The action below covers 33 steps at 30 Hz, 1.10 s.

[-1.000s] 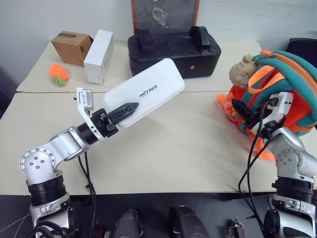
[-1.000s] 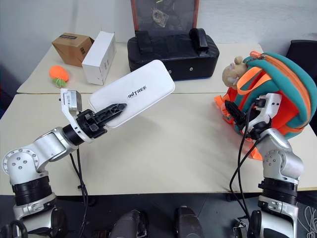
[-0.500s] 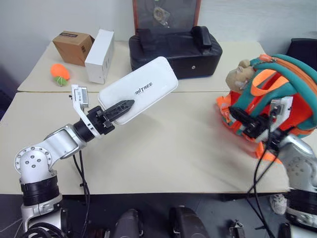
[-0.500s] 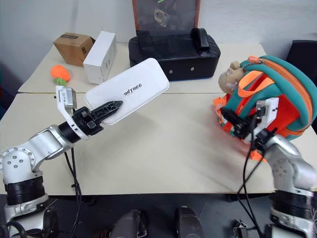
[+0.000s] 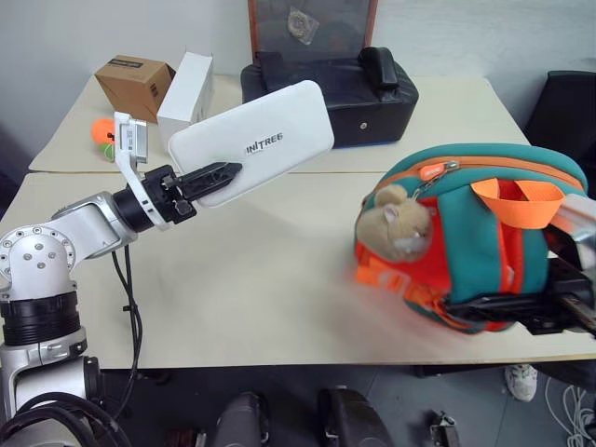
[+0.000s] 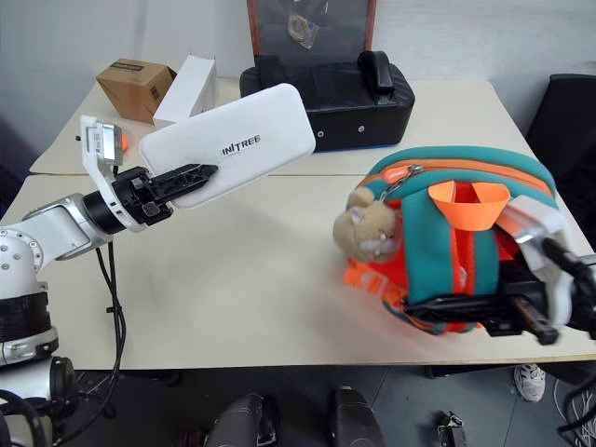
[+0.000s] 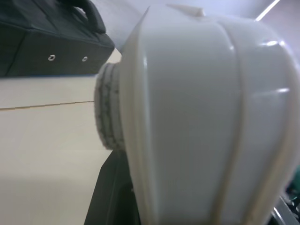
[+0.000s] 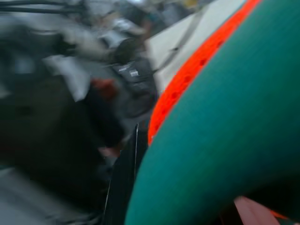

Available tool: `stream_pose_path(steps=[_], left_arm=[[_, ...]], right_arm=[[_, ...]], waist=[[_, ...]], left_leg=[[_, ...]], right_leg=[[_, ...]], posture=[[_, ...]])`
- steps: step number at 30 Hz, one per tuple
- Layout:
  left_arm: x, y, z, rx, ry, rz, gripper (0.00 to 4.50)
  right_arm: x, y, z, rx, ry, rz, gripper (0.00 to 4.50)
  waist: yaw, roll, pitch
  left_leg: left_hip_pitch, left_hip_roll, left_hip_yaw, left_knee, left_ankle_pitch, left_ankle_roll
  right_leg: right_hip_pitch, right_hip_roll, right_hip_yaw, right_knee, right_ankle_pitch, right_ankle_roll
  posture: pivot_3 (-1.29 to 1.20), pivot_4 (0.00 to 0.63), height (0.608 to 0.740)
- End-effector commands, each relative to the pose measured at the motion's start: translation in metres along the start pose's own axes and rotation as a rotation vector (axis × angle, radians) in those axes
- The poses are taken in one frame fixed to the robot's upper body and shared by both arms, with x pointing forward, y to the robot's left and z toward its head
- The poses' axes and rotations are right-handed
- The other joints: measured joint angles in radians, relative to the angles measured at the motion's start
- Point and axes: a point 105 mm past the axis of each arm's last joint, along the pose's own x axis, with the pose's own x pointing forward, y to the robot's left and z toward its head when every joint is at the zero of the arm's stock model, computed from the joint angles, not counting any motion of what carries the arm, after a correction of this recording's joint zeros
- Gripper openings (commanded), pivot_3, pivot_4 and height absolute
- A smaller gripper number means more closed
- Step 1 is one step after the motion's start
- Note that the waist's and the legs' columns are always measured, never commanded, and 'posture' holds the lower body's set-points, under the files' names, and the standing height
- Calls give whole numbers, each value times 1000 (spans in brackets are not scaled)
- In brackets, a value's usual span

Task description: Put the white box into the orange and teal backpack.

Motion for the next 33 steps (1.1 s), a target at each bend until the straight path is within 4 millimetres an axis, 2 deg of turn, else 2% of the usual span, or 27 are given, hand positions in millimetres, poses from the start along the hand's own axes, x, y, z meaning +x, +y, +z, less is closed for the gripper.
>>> stream_pose_path(steps=[1, 4, 6, 10, 16, 19, 26, 30, 33], left_arm=[[4, -32, -2, 147, 86, -157, 1267], [9, -39, -24, 285, 210, -204, 1267], [15, -39, -28, 333, 229, -214, 1267], [22, -52, -22, 389, 215, -294, 1267], [17, -49, -2, 472, 202, -275, 1267], [13, -55, 8, 507, 231, -319, 1267], [14, -55, -7, 591, 391, -410, 1267], [19, -47, -20, 689, 495, -443, 1267], [31, -38, -23, 754, 528, -445, 1267]], right_arm=[[-1, 11, 4, -24, 26, 53, 21], [-1, 6, 0, -5, 29, 37, 21], [-2, 5, -3, 10, 33, 36, 21], [-4, -5, -12, 23, 41, -11, 21], [-3, -9, -25, 33, 59, -31, 21], [-4, -10, -31, 46, 65, -44, 21], [-8, -11, -33, 44, 75, -59, 21], [-9, -14, -34, 38, 79, -72, 21], [-9, -13, -33, 28, 80, -71, 21]], waist=[[0, -2, 1], [0, -3, 2], [1, -3, 2], [2, -3, 2], [2, -3, 2], [1, -3, 2], [2, -3, 2], [1, -3, 2], [3, -3, 2]], left_leg=[[0, 0, 0, 0, 0, 0], [0, 0, 0, 1, 0, 0], [0, -1, 0, 1, 0, 0], [0, 0, -1, 1, 0, 0], [-1, 0, -1, 1, 0, 1], [-1, 0, -1, 1, 0, 1], [0, 0, -1, 2, 0, 1], [0, 0, -1, 2, 0, 1], [0, 0, -1, 2, 0, 1]], right_leg=[[0, 0, 0, 0, 0, 0], [0, -1, 0, 0, 0, 0], [0, -1, 0, 0, 0, 0], [0, -1, 0, 1, 0, 0], [0, -1, -1, 0, 0, 0], [0, -1, -1, 0, 0, 0], [1, -1, -1, 1, 0, 0], [1, 0, -1, 1, 0, 0], [1, 0, -1, 1, 0, 0]], posture=[[0, 150, 740], [0, 150, 740], [0, 150, 740], [0, 150, 740], [0, 150, 740], [0, 150, 740], [0, 150, 740], [0, 150, 740], [0, 150, 740]])
